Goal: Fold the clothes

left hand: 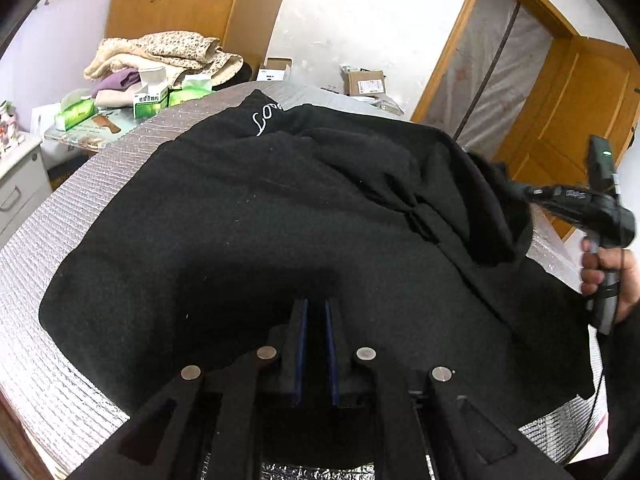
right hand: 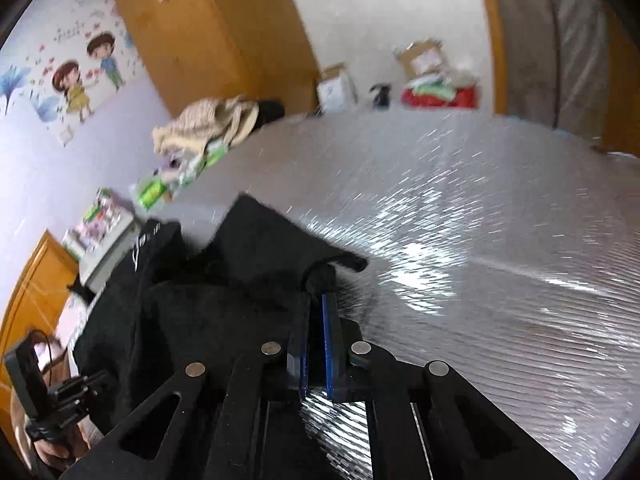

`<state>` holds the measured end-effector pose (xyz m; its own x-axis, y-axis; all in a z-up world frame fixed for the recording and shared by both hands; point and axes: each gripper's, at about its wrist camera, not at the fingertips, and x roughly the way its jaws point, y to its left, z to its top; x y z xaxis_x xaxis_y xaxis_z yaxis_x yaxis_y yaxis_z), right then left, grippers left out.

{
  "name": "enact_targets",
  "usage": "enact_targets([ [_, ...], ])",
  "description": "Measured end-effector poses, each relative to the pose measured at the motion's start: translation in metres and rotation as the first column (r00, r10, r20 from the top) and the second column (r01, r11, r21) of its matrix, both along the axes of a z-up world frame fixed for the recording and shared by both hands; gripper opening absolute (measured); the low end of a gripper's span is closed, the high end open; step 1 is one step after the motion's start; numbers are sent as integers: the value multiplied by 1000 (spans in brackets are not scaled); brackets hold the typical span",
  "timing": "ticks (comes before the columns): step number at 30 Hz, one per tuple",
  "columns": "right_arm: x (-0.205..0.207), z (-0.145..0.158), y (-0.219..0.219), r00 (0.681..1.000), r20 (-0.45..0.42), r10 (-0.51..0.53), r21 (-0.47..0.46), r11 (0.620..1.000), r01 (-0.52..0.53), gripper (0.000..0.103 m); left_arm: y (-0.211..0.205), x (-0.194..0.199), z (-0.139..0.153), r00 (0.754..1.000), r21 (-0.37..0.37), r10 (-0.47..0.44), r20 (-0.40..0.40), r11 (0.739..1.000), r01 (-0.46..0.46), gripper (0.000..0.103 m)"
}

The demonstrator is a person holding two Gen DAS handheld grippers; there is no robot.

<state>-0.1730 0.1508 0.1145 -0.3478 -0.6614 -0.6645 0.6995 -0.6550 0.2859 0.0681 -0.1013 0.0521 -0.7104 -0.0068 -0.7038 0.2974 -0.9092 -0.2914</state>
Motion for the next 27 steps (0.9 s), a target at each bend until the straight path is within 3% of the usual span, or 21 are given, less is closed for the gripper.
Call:
enact_targets([
  [5,-1,9,64,987,7,-161,-58,985,161,5,-5,-1,-1,1000,20,3,-5,1000,-3,8],
  [10,11,-3,114,942,98,-322,-86,940,331,5,-4,-3,-2,1000,2,5,-4,1000,-5,8],
  [15,31,-11,108,976,126,-178,-15,983,181,14,-1,-2,2,1000,2,12,17,1000,-12,8],
  [17,37,0,106,985,50,-165,-18,986,166,26,2,-2,9,1000,-4,2,15,1000,-2,8],
  [21,35,16,102,985,-25,-168,-45,985,167,39,1,2,38,996,-36,-25,-87,999,22,8],
  [23,27,12,93,990,-17,-142,-28,990,141,40,-4,-6,50,994,-67,-30,-109,997,22,8],
  [27,3,-6,72,993,35,-112,40,993,111,40,-21,-36,46,998,-108,-19,-54,994,13,8],
])
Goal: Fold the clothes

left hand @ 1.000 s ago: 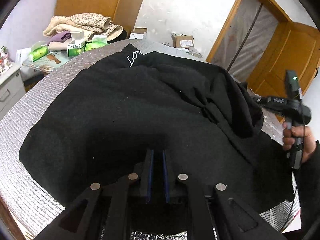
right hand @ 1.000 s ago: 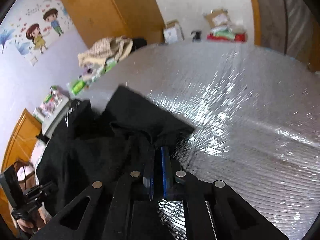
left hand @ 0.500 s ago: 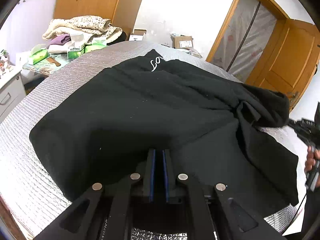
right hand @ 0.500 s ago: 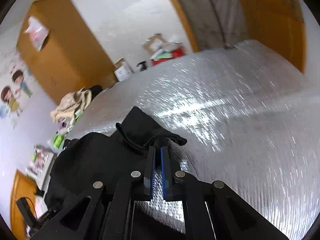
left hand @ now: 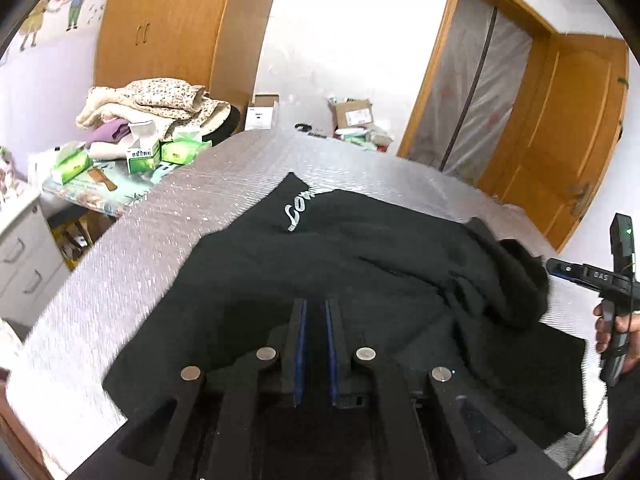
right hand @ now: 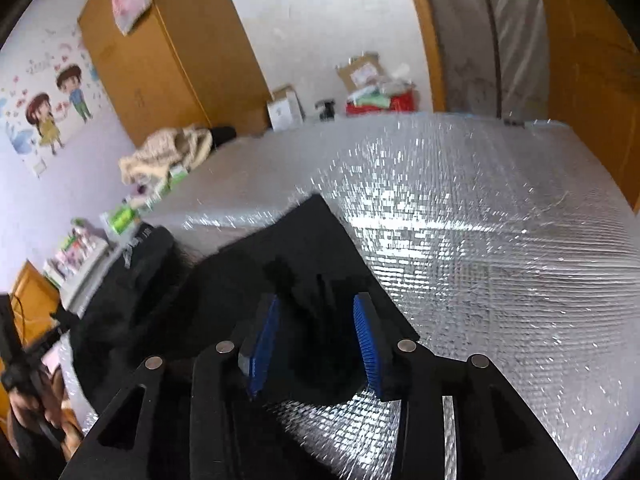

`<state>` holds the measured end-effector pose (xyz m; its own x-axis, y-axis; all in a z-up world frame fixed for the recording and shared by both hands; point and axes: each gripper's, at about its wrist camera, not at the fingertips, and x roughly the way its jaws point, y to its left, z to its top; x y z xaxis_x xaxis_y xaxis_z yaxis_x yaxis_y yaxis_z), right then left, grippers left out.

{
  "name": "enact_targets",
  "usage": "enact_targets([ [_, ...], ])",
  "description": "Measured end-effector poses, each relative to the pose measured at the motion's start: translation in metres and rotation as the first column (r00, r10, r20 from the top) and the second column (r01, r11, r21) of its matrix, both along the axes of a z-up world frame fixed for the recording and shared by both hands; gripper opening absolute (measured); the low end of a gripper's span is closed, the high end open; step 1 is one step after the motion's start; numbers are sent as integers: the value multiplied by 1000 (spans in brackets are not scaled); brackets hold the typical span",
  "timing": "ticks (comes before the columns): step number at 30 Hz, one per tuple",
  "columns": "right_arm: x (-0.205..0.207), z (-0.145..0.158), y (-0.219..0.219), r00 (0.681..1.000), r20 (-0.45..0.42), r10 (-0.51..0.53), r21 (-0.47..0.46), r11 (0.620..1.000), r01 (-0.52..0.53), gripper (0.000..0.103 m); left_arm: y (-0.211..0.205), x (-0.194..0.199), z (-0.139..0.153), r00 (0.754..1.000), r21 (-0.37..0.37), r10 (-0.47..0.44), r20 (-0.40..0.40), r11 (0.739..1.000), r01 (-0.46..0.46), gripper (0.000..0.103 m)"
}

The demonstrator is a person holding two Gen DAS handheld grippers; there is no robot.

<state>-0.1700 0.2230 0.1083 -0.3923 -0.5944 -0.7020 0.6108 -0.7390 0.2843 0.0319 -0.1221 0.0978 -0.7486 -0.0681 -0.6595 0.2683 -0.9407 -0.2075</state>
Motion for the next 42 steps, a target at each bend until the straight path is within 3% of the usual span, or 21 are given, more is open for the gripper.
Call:
enact_targets([
  [5,-17,-20,-7,997,68,18,-15,1000,-17,38,-24,-29,-31,993,25,52,108,998,-55,8],
  [7,-20,-23,-7,997,75,17,-29,999,-15,10,-28,-30,-38,991,32,63,119,997,-67,8],
  [8,-21,-21,-5,998,68,8,-38,999,-5,3,-29,-28,-39,991,32,67,113,997,-71,8],
  [11,-20,-11,10,999,27,-46,-91,995,48,2,-30,-24,-41,992,27,78,98,996,-81,8],
  [15,-22,10,51,981,-23,-195,-181,965,188,2,-29,-27,-42,991,17,87,102,996,-89,8],
  [19,-16,27,111,915,-59,-399,-240,895,375,2,-28,-28,-40,989,1,95,110,995,-96,8],
  [24,-6,25,179,793,-68,-605,-217,785,580,4,-23,-24,-40,987,-31,105,123,994,-102,8],
  [27,-7,8,205,760,-36,-649,-147,755,639,8,-19,-12,-40,986,-56,108,125,993,-102,8],
  [30,-2,-8,211,764,-32,-644,-69,764,641,20,-12,3,-40,985,-75,118,124,991,-109,8],
  [33,6,-12,200,790,-29,-612,-68,790,609,29,-8,15,-38,982,-75,141,126,988,-132,8],
  [35,17,-9,179,864,-22,-504,-99,861,499,31,-6,21,-37,979,-69,158,128,986,-150,8],
  [37,34,-4,148,946,-33,-321,-103,943,316,34,-2,24,-33,976,-69,173,129,984,-166,8],
  [38,43,-2,132,973,-37,-228,-93,970,224,38,3,26,-30,979,-60,167,121,985,-160,8],
  [40,59,0,105,996,-44,-84,-79,994,80,40,14,27,-23,986,-46,136,92,990,-133,8],
  [42,77,1,82,997,-66,34,-71,997,-39,40,25,27,-16,992,-48,107,62,993,-105,8],
])
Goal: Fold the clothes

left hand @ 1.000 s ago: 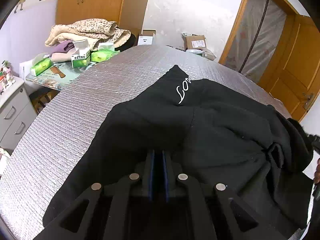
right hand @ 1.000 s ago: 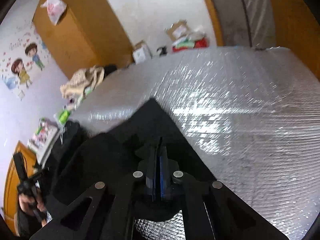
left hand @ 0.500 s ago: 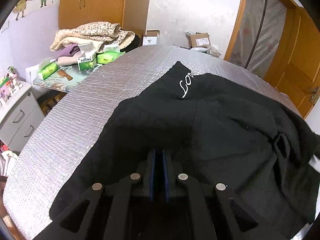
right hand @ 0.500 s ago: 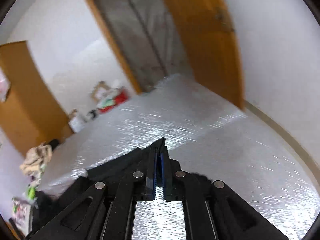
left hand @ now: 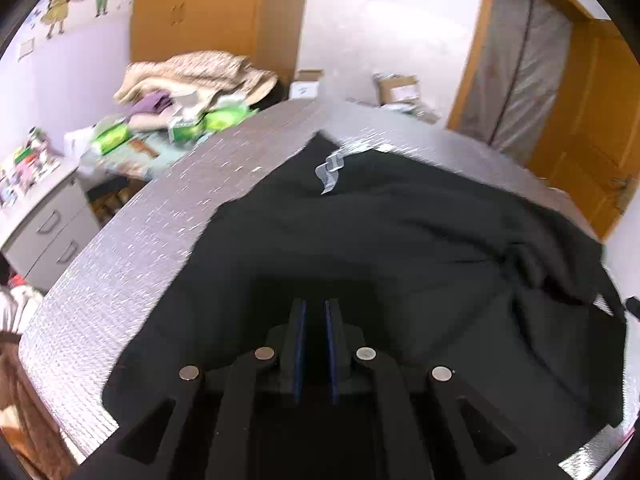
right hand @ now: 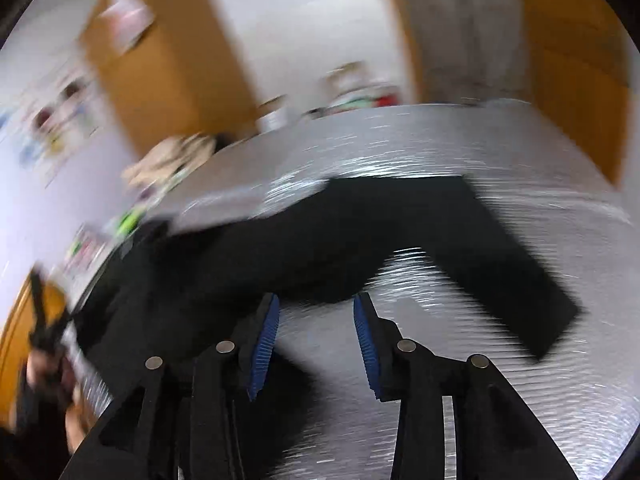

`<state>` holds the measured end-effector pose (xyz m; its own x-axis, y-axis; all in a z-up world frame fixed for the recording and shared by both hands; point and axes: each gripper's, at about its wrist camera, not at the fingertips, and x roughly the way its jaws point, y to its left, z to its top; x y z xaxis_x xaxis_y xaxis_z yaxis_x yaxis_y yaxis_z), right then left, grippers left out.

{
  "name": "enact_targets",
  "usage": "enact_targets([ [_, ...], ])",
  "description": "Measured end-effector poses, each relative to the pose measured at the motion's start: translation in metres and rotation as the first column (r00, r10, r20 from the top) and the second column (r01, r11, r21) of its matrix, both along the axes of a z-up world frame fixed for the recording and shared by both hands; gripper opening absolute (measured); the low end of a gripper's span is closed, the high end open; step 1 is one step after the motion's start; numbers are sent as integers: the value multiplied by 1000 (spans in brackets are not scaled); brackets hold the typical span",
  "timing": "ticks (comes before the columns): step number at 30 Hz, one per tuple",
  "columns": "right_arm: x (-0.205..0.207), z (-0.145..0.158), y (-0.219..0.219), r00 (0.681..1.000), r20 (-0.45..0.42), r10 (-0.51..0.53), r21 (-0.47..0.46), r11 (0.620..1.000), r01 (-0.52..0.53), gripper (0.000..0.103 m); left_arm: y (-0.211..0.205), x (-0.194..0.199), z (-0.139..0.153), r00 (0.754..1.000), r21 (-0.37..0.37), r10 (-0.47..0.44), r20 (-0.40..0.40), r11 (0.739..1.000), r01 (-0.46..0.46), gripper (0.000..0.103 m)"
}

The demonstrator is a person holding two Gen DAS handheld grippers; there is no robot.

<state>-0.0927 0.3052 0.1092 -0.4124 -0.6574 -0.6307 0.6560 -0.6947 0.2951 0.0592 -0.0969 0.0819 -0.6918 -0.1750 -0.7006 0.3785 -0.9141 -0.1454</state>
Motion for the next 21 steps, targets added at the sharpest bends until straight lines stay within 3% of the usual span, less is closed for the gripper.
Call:
enact_targets([
  [3,25,5,-23,993,-47,108,24,994,-107,41,18,-5,5,998,10,-57,-30,998,57,8],
  [9,68,2,-71,952,-81,294,73,955,-288,41,47,-21,-11,991,32,-136,16,990,136,8],
  [15,83,-13,-112,929,-59,365,131,925,-356,41,66,-25,-19,986,-47,-153,73,987,156,9],
  [21,94,-29,-141,918,-43,395,232,897,-376,41,78,-20,-22,986,-110,-153,65,981,159,10],
])
